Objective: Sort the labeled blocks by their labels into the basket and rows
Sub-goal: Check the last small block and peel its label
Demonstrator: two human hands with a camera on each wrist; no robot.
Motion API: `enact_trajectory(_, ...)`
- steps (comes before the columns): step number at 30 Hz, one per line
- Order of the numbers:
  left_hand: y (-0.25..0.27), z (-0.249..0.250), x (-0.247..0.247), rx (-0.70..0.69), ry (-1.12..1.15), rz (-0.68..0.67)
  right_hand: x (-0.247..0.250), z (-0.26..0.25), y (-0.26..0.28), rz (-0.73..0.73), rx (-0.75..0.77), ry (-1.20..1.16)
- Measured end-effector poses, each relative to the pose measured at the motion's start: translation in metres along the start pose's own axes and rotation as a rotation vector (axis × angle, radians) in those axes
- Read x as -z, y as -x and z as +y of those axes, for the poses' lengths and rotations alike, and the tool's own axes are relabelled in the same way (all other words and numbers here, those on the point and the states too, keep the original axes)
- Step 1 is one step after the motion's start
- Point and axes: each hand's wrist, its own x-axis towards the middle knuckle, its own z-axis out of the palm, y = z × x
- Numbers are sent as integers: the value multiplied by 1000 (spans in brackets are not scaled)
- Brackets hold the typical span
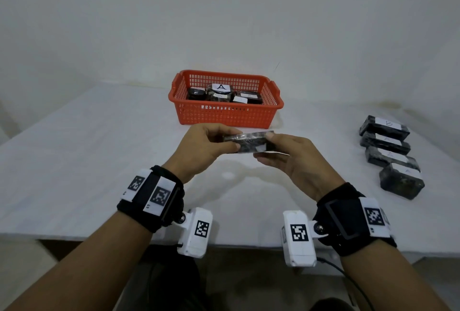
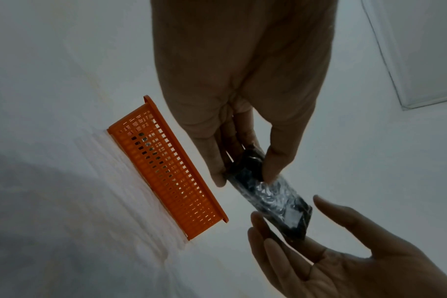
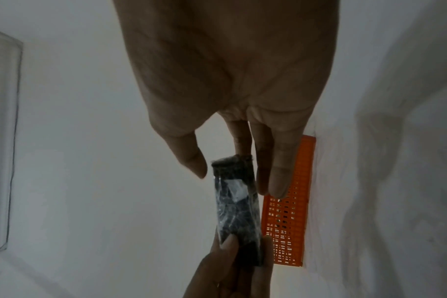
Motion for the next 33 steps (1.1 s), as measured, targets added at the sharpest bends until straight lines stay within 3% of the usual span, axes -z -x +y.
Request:
enact_trajectory(4,1,-3,-1,5,-27,-12,2,0,4,14,-24,-107)
enact_trajectory(12,0,-4,-8,7,-188,45,0,0,4,-61,15,-96)
enact_trajectory(18,0,-1,-13,-27,-111,-42,-5,-3,3,-204,-49,19)
enact_trajectory(21,0,-1,-12,-11,-142,-46,-5,-1,1,-176,-12,44)
enact_trajectory(26,8,3,-10,67,-30,-217,-1,4,2,-136,58,110)
enact_trajectory(33,10,5,-7,69,-23,-211,2,5,4,-225,-6,80)
